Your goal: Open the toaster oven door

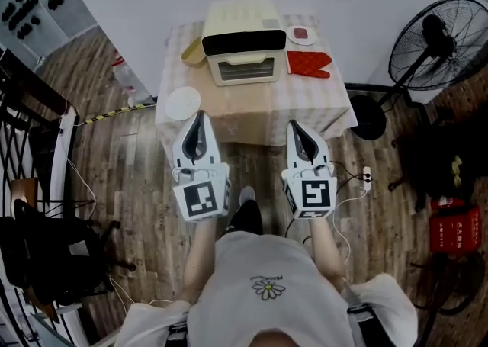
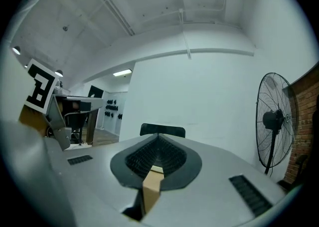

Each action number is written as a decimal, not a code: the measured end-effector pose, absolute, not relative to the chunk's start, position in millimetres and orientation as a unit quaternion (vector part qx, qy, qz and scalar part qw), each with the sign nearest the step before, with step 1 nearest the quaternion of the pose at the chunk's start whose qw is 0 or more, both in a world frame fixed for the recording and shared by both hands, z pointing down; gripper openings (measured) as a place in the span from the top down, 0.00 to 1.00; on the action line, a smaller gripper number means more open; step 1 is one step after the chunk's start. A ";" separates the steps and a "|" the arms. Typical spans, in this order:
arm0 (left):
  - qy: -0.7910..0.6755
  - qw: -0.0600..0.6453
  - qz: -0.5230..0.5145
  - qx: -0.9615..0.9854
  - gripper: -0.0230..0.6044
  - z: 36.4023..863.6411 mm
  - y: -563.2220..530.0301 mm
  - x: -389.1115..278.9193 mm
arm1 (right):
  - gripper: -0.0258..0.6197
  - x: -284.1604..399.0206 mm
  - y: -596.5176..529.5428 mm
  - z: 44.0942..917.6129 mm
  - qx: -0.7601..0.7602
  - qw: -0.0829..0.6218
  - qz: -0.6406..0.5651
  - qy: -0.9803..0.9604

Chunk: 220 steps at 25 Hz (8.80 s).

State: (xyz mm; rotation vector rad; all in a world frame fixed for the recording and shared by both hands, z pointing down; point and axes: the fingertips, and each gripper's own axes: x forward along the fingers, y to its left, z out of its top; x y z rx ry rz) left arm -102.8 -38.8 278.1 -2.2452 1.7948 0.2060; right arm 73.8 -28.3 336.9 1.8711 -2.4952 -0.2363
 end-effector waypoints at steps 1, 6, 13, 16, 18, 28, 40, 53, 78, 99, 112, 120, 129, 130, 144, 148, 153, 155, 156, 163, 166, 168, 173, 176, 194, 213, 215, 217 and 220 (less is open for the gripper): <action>0.615 0.129 0.071 -0.775 0.94 275.7 -57.9 -104.8 | 0.95 70.4 -46.6 334.7 0.599 0.010 -0.076 -0.797; 0.602 0.127 0.073 -0.785 0.94 270.0 -151.5 -117.0 | 0.95 55.1 -138.2 327.9 0.607 0.018 -0.066 -0.792; 0.590 0.115 0.061 -0.797 0.94 276.1 -242.5 -128.3 | 0.95 37.1 -227.4 322.5 0.606 0.022 -0.066 -0.792; 0.592 0.109 0.062 -0.796 0.94 278.4 -259.7 -130.0 | 0.95 33.2 -244.6 321.4 0.600 0.021 -0.058 -0.797; 0.593 0.106 0.059 -0.796 0.94 281.4 -265.3 -130.0 | 0.95 32.2 -251.7 323.3 0.595 0.020 -0.052 -0.802; 0.599 0.105 0.038 -0.793 0.94 292.4 -275.7 -121.7 | 0.95 44.4 -266.4 329.8 0.585 -0.017 0.000 -0.811; 0.604 0.110 0.039 -0.789 0.93 293.5 -271.9 -115.9 | 0.95 48.1 -263.2 329.7 0.578 -0.014 -0.007 -0.816; 0.436 0.268 -0.138 -0.848 0.65 253.8 -305.5 -61.6 | 0.95 50.9 -262.2 338.4 0.573 -0.016 0.014 -0.819; 0.215 0.276 -0.372 -0.860 0.67 342.3 -341.6 -22.2 | 0.95 66.7 -244.9 367.5 0.578 -0.002 0.051 -0.814; 0.204 0.252 -0.376 -0.868 0.67 339.3 -343.4 -21.1 | 0.68 63.4 -311.9 417.0 0.478 -0.183 0.334 -0.791; 0.205 0.255 -0.378 -0.866 0.67 339.7 -344.5 -21.6 | 0.74 44.5 -343.2 459.5 0.393 -0.330 0.477 -0.714; 0.206 0.252 -0.379 -0.866 0.66 340.3 -344.0 -20.8 | 0.86 35.9 -342.3 458.1 0.363 -0.391 0.521 -0.666; 0.209 0.256 -0.381 -0.863 0.66 340.2 -343.7 -20.8 | 0.87 36.9 -340.9 460.2 0.389 -0.403 0.542 -0.626; 0.211 0.257 -0.382 -0.862 0.66 340.2 -343.9 -20.6 | 0.87 37.1 -340.6 460.0 0.391 -0.403 0.544 -0.623; 0.210 0.252 -0.390 -0.860 0.66 338.8 -344.6 -21.0 | 0.87 36.3 -279.1 484.6 0.396 -0.391 0.561 -0.613; 0.209 0.244 -0.388 -0.864 0.66 340.4 -343.3 -19.0 | 0.86 37.1 -276.3 485.8 0.393 -0.383 0.559 -0.622; 0.216 0.246 -0.388 -0.862 0.66 338.7 -342.6 -20.3 | 0.85 36.5 -268.1 489.5 0.394 -0.374 0.557 -0.628; 0.217 0.246 -0.387 -0.862 0.66 338.6 -342.7 -20.0 | 0.85 36.7 -264.4 492.0 0.396 -0.370 0.559 -0.628; 0.219 0.246 -0.386 -0.861 0.66 338.1 -342.8 -19.8 | 0.85 36.7 -262.4 493.4 0.398 -0.366 0.560 -0.628; 0.223 0.252 -0.387 -0.858 0.67 340.2 -342.5 -20.1 | 0.85 37.0 -255.4 499.8 0.399 -0.346 0.566 -0.633; 0.225 0.254 -0.385 -0.858 0.67 339.4 -342.4 -20.4 | 0.85 37.3 -252.0 502.3 0.400 -0.338 0.571 -0.632; 0.226 0.255 -0.386 -0.857 0.67 340.1 -342.5 -21.0 | 0.85 37.2 -248.4 505.3 0.401 -0.333 0.576 -0.630; 0.224 0.254 -0.388 -0.857 0.67 340.6 -342.2 -21.0 | 0.85 37.4 -231.2 521.8 0.402 -0.317 0.594 -0.621; 0.224 0.256 -0.387 -0.857 0.67 339.0 -341.4 -21.5 | 0.86 36.2 -222.1 530.4 0.403 -0.307 0.598 -0.621; 0.218 0.257 -0.385 -0.859 0.67 339.1 -341.7 -18.4 | 0.89 37.6 -207.0 561.2 0.413 -0.256 0.599 -0.637; 0.218 0.253 -0.384 -0.861 0.66 339.2 -342.7 -18.2 | 0.95 35.7 -191.0 612.1 0.428 -0.209 0.621 -0.622; 0.219 0.254 -0.384 -0.860 0.66 338.7 -342.5 -19.0 | 0.95 35.1 -191.4 613.8 0.429 -0.207 0.619 -0.624; 0.221 0.256 -0.383 -0.859 0.66 338.8 -342.4 -19.8 | 0.95 34.7 -190.9 615.5 0.431 -0.205 0.621 -0.622; 0.225 0.257 -0.383 -0.858 0.66 339.4 -342.2 -20.0 | 0.95 35.1 -189.7 619.4 0.436 -0.203 0.623 -0.617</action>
